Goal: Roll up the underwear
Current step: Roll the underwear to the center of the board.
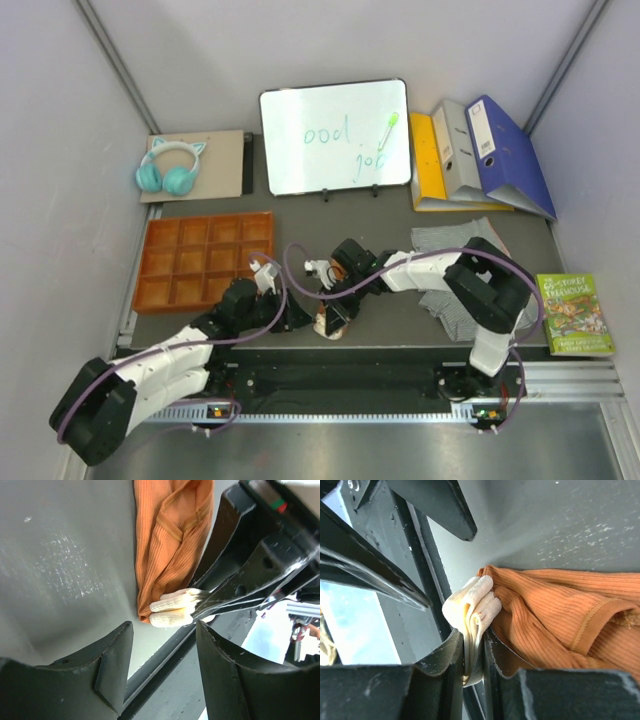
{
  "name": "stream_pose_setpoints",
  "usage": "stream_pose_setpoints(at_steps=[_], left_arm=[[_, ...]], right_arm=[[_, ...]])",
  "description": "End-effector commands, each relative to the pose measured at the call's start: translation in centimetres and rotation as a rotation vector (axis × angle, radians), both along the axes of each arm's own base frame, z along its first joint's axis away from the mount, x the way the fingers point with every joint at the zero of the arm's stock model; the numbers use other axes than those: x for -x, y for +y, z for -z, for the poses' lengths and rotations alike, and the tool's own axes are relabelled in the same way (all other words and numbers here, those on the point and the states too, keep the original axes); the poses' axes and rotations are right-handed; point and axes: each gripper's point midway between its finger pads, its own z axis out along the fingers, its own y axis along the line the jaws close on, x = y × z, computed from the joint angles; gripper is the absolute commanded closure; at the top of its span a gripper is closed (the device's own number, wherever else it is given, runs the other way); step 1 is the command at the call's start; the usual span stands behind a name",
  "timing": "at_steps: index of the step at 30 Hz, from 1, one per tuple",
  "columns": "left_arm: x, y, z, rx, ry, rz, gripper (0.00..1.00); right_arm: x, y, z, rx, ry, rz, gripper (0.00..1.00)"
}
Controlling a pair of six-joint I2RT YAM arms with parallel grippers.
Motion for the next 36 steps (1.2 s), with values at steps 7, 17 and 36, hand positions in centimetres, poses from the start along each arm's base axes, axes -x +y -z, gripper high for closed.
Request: stream_pose_setpoints(at_steps=[7,17,36], left_arm=[[-1.0,-2.3,0.7,-0.021,-0.090,0.052,0.42],[-2.1,-1.6,2.8,-0.119,-0.084,-0.026,0.72],[-3.1,-1.5,4.2,-0.180,0.113,-0.168,1.00]], right_arm=[[-1.3,0.3,0.9,-0.018,0.033,-0.013,0.91],[-1.7,0.0,1.1,-0.016,0.045,-0.004,0.87],[-4.2,-4.4,-4.1,0.034,-0.059,0.469,0.10]])
